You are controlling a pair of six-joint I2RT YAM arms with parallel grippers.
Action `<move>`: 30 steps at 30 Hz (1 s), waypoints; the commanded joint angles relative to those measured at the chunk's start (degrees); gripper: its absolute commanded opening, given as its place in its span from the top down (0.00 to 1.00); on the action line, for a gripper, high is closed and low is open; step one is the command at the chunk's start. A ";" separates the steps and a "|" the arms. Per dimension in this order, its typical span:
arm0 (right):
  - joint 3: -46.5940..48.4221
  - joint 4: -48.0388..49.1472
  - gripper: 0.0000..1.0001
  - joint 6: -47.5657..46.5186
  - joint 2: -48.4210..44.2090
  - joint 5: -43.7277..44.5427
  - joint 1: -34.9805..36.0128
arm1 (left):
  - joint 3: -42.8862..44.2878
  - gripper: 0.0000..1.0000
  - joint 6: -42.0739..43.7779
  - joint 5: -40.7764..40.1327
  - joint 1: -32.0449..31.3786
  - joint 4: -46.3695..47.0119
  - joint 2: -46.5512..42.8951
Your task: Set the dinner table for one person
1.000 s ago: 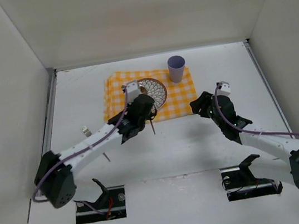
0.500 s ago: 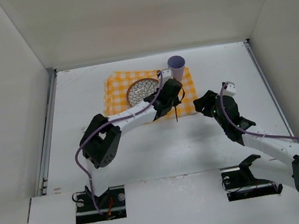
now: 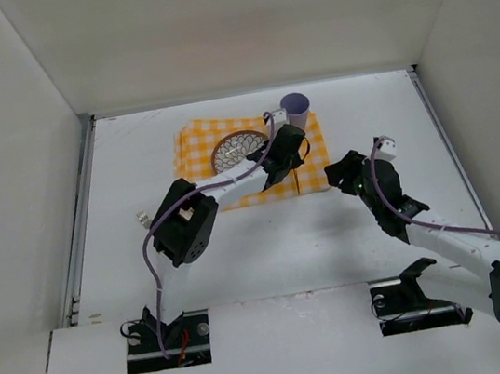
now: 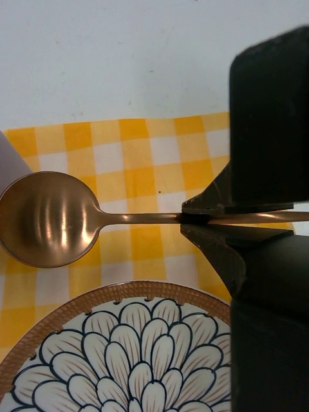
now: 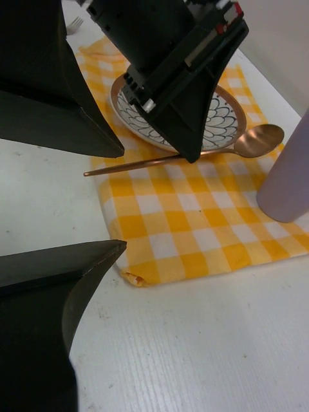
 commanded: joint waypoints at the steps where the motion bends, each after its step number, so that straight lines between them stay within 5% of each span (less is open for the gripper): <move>1: 0.03 2.70 0.40 0.21 -0.52 0.20 -0.27 | 2.57 0.98 -1.06 1.00 0.74 2.21 0.68; 30: 0.74 3.58 0.40 -0.23 1.94 -0.76 -0.27 | 0.73 0.87 -3.96 2.06 2.33 4.05 3.59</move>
